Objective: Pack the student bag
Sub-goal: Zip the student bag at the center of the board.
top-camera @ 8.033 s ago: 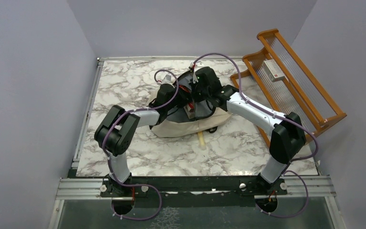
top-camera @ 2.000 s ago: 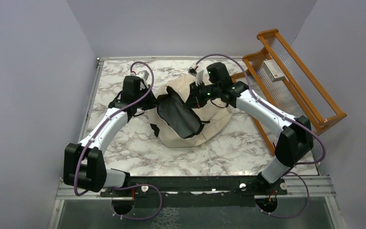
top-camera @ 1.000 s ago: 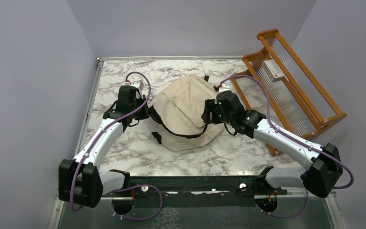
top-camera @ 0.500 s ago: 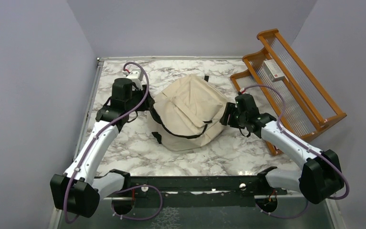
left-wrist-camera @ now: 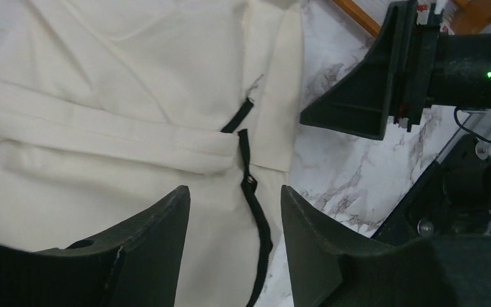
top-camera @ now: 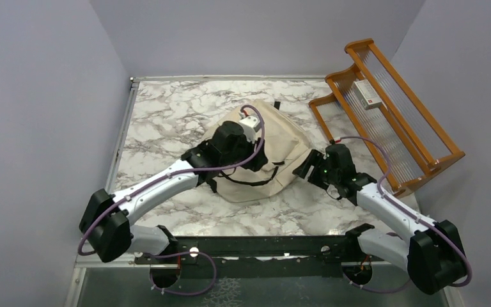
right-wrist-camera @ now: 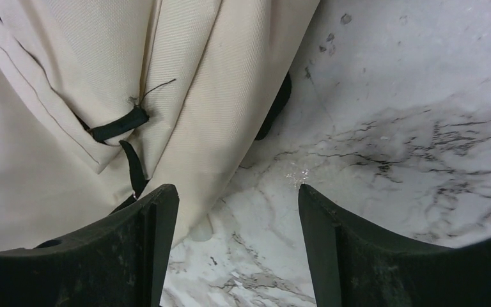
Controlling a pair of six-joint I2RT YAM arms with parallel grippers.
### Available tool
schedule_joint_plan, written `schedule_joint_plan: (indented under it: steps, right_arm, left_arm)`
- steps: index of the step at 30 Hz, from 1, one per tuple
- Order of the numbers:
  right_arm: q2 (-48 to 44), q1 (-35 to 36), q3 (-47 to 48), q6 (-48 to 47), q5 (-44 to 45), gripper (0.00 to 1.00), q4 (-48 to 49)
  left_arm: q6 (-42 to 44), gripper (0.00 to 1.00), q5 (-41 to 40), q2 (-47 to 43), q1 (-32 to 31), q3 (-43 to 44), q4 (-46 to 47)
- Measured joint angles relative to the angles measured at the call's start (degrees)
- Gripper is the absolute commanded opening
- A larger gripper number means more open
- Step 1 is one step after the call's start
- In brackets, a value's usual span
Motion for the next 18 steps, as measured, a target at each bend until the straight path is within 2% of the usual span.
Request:
schedule_joint_plan:
  steps: [6,12,18]
  right_arm:
    - [0.9,-0.8,-6.2,9.0,-5.6,0.7,10.9]
    - [4.1,-1.7,-9.3,13.4,-9.2,0.66,18.9]
    - [4.9,-2.2,-9.6,14.7,-10.9,0.61,22.6]
  left_arm:
    - [-1.7,0.56,-1.6,7.7,-6.2,0.0,4.5]
    - [-2.8,0.54,-3.6,13.4,-8.5,0.4,7.4]
    - [-3.3,0.52,-6.7,18.9,-9.7,1.5,7.9]
